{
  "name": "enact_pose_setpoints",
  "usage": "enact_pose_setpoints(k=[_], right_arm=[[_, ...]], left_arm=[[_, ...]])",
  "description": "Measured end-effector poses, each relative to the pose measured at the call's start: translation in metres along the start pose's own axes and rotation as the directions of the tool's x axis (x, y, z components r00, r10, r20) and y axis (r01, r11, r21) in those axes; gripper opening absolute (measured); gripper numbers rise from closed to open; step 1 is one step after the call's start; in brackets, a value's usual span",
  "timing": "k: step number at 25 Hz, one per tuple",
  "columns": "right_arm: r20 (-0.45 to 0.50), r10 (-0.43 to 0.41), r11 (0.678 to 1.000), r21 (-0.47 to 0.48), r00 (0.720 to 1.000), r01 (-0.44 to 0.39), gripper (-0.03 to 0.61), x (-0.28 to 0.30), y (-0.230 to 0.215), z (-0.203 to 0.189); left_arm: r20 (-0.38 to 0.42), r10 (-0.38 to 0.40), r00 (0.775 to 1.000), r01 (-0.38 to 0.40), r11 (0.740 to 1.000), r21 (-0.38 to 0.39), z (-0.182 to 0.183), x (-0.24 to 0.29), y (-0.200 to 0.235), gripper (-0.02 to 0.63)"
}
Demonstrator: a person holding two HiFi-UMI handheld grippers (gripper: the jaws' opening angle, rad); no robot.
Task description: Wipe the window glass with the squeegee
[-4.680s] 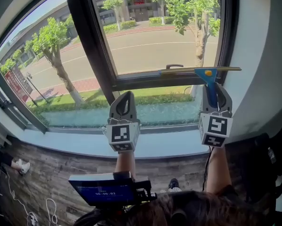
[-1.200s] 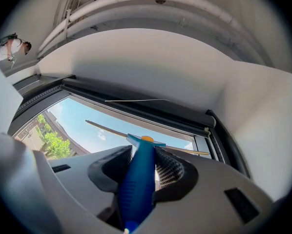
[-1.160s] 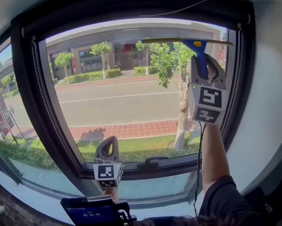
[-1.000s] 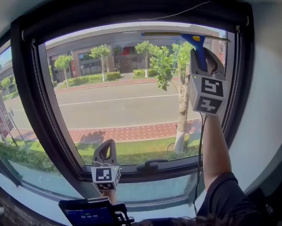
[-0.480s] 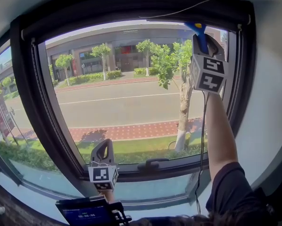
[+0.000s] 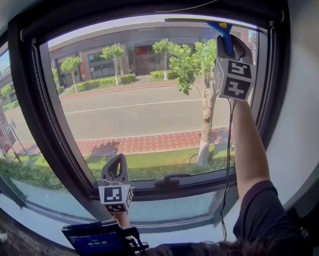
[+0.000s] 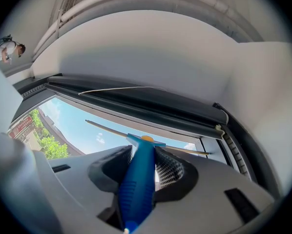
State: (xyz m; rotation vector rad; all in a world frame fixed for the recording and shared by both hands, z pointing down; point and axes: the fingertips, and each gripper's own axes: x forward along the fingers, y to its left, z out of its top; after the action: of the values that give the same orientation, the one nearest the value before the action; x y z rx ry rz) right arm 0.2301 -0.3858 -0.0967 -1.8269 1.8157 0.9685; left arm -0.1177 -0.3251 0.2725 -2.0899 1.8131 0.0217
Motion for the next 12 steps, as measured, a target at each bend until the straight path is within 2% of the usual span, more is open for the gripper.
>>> enact_pose_setpoints(k=[12], right_arm=[[-0.038,0.018,1.000,-0.006,0.999,-0.018,0.141,-0.023,0.013,-0.022]], left_arm=[[0.004,-0.019,1.000,0.019,1.000,-0.016,0.000,-0.002,-0.007,0.002]])
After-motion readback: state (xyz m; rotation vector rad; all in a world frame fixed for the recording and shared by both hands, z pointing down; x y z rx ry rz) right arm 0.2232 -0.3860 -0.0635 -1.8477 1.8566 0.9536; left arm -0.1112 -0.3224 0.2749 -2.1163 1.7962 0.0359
